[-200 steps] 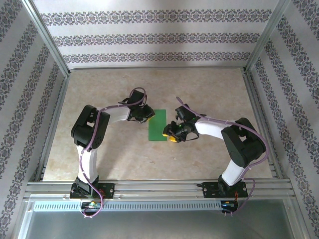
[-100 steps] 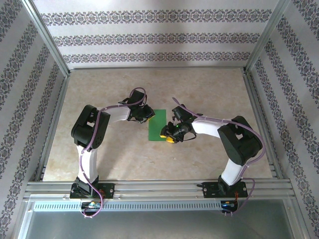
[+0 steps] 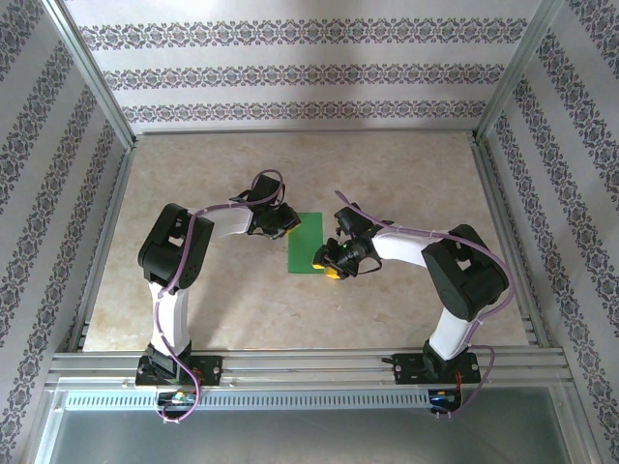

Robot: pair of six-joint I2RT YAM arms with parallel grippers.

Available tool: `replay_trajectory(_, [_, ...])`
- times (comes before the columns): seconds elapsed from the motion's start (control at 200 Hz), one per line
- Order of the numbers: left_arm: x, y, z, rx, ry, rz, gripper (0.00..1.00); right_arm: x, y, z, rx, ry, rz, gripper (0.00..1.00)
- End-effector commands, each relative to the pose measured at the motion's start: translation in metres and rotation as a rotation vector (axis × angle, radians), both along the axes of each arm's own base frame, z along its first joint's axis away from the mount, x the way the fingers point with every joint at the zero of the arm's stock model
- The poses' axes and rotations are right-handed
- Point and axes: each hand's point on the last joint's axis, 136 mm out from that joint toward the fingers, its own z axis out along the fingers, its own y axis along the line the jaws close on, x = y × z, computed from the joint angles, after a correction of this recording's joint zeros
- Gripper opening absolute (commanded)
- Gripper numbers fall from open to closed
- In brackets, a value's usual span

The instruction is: Fold a paper plane with a square sheet of paper (pick it up from the middle)

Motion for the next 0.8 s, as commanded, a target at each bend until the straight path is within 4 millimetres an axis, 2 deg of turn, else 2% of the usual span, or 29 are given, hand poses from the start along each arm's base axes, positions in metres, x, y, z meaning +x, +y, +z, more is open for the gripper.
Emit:
replay_trajectory(0.0, [-0.014,0.014,-0.027,0.079,0.084,0.003,0.22,0.001,-0.002,0.002,-0.019,-0.01,0.01,0.41])
replay_trajectory(0.19, [-0.014,0.014,-0.027,0.078,0.084,0.003,0.22,0.004,0.01,0.004,0.04,-0.017,0.04,0.41])
replay_trajectory(0.35, [-0.015,0.014,-0.027,0.076,0.085,0.001,0.22,0.01,0.022,0.014,0.126,-0.058,0.058,0.39])
replay_trajectory(0.465, [-0.016,0.014,-0.027,0.076,0.085,0.001,0.22,0.013,0.019,0.017,0.131,-0.078,0.046,0.39])
replay_trajectory(0.795, [-0.015,0.014,-0.026,0.076,0.081,0.001,0.22,0.018,0.003,0.005,0.104,-0.04,-0.037,0.32])
